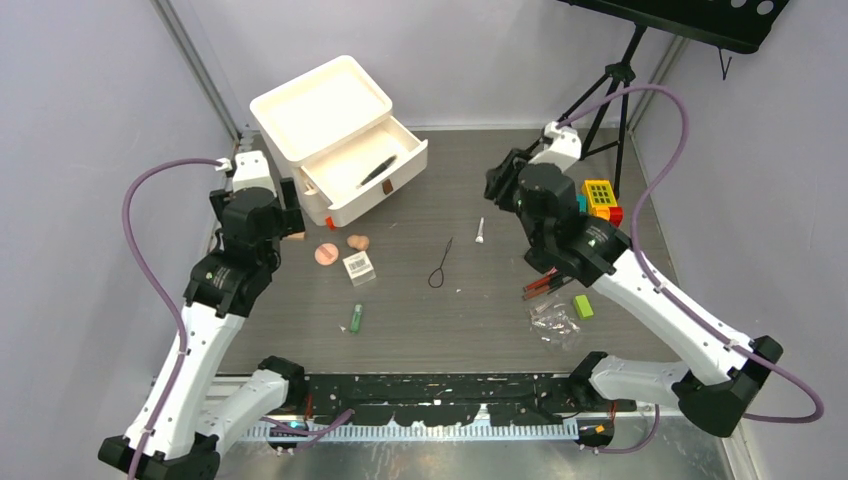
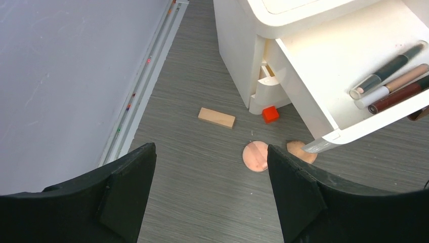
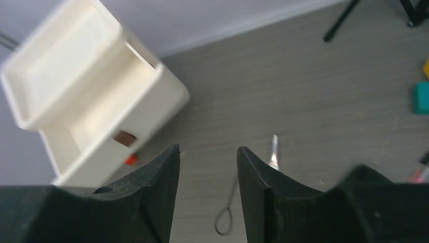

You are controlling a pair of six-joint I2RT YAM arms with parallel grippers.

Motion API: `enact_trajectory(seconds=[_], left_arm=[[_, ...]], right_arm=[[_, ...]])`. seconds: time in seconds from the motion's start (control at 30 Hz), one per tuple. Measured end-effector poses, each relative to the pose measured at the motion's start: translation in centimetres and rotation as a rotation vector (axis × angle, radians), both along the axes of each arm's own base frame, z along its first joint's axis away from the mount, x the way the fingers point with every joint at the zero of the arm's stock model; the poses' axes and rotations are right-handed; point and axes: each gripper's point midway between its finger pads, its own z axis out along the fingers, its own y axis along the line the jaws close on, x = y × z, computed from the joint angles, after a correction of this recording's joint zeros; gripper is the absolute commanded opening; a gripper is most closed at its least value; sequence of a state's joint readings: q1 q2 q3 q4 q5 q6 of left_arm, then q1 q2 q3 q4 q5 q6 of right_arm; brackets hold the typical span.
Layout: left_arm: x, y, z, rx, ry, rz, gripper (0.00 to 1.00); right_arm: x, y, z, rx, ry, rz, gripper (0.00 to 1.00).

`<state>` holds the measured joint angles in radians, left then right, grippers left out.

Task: Organize the makeup
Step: Pick up the makeup from the center of the board.

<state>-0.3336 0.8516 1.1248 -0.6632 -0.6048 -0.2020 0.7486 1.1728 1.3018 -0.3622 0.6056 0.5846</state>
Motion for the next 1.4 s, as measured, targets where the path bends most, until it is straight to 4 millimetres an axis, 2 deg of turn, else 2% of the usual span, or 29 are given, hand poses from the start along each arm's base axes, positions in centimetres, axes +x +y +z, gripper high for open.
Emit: enact_trajectory(seconds=[0.17, 0.27, 0.5, 1.0, 1.2, 1.4], left_arm=[[0.4, 0.2, -0.6, 0.008, 0.023, 0.013, 0.82], [0.6, 0.2, -1.0, 0.012, 0.035, 0.016, 0.82], [0.6, 0.4, -1.2, 0.014, 0.042, 0.021, 0.81], [0.7, 0.3, -1.3, 0.005, 0.043, 0.013, 0.82], [0.7, 0.3, -1.3, 0.000, 0.044, 0.013, 0.82], [0.7, 0.6, -1.3, -0.003, 0.045, 0.020, 0.82]], right_arm=[[-2.0, -1.9, -8.3, -0.159, 0.187, -0.002, 0.52], [-3.1, -3.0, -12.2, -0.232, 0.290, 0.000, 0.53], [-4.2, -3.4, -15.2, -0.251, 0.379, 0.012, 0.56], [-4.4, -1.4, -22.3, -0.302, 0.582, 0.063, 0.58], [-4.6, -0.9, -23.7, -0.306, 0.626, 0.075, 0.62], [-4.0, -0.3, -23.5, -0.314, 0.637, 0.089, 0.67]])
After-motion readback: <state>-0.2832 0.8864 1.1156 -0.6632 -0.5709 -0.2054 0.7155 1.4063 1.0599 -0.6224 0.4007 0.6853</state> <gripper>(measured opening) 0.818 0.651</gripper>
